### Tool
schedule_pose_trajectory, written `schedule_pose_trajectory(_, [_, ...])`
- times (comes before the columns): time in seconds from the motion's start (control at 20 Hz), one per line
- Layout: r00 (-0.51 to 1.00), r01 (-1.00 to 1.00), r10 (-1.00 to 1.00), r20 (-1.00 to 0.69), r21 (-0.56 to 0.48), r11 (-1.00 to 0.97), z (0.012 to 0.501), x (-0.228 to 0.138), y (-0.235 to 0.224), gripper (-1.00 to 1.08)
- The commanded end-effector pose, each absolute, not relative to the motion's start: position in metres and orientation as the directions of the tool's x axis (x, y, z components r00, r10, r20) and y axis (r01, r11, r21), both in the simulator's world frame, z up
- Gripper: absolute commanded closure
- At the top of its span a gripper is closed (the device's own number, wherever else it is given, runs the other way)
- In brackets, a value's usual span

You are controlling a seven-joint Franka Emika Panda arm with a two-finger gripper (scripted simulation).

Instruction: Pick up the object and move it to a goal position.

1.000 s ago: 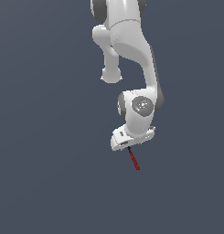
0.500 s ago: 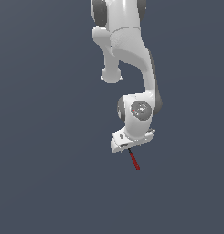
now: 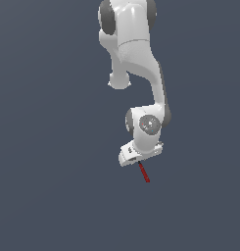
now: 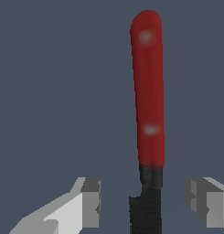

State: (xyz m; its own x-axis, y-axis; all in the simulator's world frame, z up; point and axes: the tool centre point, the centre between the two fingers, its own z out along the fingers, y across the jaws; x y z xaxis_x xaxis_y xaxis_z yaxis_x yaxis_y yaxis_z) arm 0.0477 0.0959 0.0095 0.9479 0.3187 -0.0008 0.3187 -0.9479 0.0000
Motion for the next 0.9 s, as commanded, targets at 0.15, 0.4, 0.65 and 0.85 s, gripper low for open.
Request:
schedule_pose_trajectory(0.15, [0.948,0.318,0.318,0.0,0.0,-0.948,0.0079,0.0482,0.0959,1.08])
schedule_pose_trajectory(0.4, [0.948,0.318,0.318,0.0,0.0,-0.948,0.0079,0.0482,0.0959,1.08])
schedule_pose_trajectory(0.65, [0.948,0.318,0.318,0.001,0.0,-0.948,0.0095,0.0503,0.098,1.08])
schedule_pose_trajectory(0.85, [0.948,0.318,0.318,0.001,0.0,-0.948,0.0095,0.056,0.1034,1.08])
